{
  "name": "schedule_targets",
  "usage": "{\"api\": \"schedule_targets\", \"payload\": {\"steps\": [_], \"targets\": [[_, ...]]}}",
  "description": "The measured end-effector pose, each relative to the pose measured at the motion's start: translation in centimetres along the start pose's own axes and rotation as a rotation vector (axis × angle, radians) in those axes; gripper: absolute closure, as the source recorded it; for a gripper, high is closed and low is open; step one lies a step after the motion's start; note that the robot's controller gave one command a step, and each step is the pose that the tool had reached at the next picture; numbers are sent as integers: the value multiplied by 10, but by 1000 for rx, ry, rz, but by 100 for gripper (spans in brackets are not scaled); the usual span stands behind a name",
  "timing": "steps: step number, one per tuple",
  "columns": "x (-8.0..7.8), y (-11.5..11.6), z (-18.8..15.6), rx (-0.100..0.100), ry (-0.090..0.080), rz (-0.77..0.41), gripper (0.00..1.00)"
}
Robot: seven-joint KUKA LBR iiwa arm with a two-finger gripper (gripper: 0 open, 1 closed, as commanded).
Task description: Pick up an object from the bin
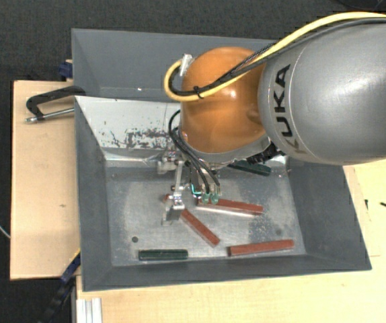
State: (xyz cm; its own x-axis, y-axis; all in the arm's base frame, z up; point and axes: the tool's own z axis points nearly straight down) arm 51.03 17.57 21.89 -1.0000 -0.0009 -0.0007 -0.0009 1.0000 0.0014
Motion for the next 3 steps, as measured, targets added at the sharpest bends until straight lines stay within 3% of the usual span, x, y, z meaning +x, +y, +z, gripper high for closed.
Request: {"api": "schedule_targets", "payload": {"steps": [1, 2, 3], "targets": [[-7, -40, 47, -2, -5, -66, 0], [-5, -48, 84, 4, 2, -1, 0], [-51, -62, 91, -3, -2, -48, 0]]}}
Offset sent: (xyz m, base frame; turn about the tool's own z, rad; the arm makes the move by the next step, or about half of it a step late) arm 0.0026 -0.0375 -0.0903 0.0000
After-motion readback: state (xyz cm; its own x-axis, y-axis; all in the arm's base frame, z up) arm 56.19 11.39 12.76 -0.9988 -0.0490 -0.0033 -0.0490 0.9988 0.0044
